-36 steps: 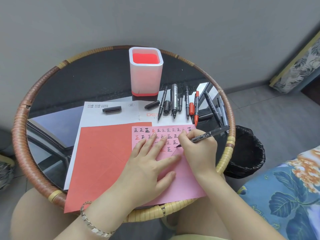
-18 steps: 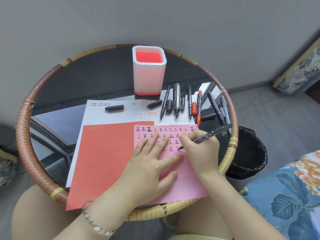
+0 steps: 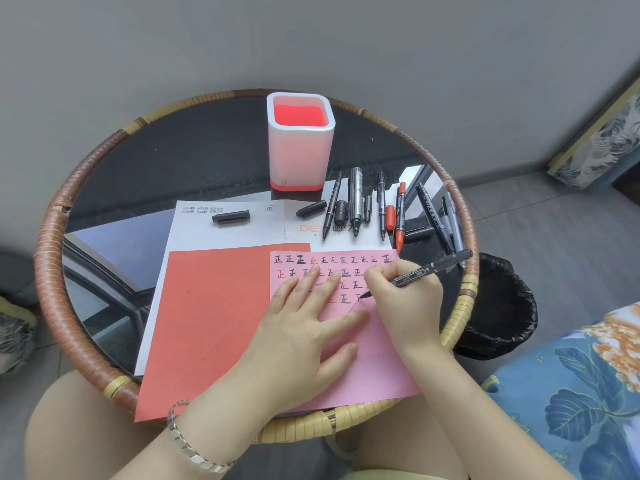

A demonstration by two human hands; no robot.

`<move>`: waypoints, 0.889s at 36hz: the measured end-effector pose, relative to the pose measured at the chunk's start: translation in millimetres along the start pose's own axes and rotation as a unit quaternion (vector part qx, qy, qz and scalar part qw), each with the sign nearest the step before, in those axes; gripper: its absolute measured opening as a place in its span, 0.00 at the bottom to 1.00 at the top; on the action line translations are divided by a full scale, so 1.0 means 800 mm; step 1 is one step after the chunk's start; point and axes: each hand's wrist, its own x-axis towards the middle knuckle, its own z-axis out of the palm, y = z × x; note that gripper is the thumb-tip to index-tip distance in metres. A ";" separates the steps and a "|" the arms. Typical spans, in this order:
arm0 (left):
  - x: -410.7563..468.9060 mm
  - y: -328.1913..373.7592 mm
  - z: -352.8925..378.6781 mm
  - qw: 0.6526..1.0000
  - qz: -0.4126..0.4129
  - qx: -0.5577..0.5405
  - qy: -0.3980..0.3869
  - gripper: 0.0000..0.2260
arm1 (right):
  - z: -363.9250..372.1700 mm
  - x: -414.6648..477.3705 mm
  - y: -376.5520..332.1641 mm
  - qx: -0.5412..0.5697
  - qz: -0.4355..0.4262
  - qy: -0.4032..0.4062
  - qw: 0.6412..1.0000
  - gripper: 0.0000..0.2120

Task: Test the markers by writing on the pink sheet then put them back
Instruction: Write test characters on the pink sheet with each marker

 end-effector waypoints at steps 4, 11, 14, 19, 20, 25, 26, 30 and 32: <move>0.000 0.000 0.000 1.000 0.001 0.002 0.001 0.19 | 0.000 0.001 0.004 0.001 -0.010 -0.005 1.000 0.20; 0.001 0.000 0.000 1.000 0.002 0.004 0.000 0.19 | 0.000 0.000 0.002 -0.007 -0.022 -0.013 1.000 0.21; 0.001 0.000 0.000 1.000 0.001 0.002 -0.001 0.19 | -0.002 -0.002 -0.003 0.010 -0.009 -0.018 1.000 0.18; 0.001 -0.001 0.001 1.000 0.000 0.003 -0.002 0.19 | -0.001 -0.001 -0.001 0.008 -0.017 -0.020 1.000 0.22; 0.001 -0.001 0.001 1.000 0.000 0.003 -0.001 0.19 | -0.001 -0.001 0.000 0.007 -0.018 -0.022 1.000 0.22; 0.001 -0.001 0.001 1.000 0.000 0.005 0.001 0.19 | 0.000 -0.002 0.000 -0.007 -0.012 -0.014 1.000 0.19; 0.001 -0.001 0.001 1.000 0.000 0.004 0.001 0.19 | -0.001 -0.001 0.002 -0.010 -0.008 -0.007 1.000 0.19; 0.000 -0.001 0.001 1.000 -0.002 0.001 0.000 0.19 | -0.002 -0.001 0.006 -0.021 0.003 0.011 1.000 0.21; 0.000 -0.001 0.002 1.000 -0.001 0.003 0.002 0.19 | -0.002 0.000 0.005 -0.017 0.012 0.014 1.000 0.21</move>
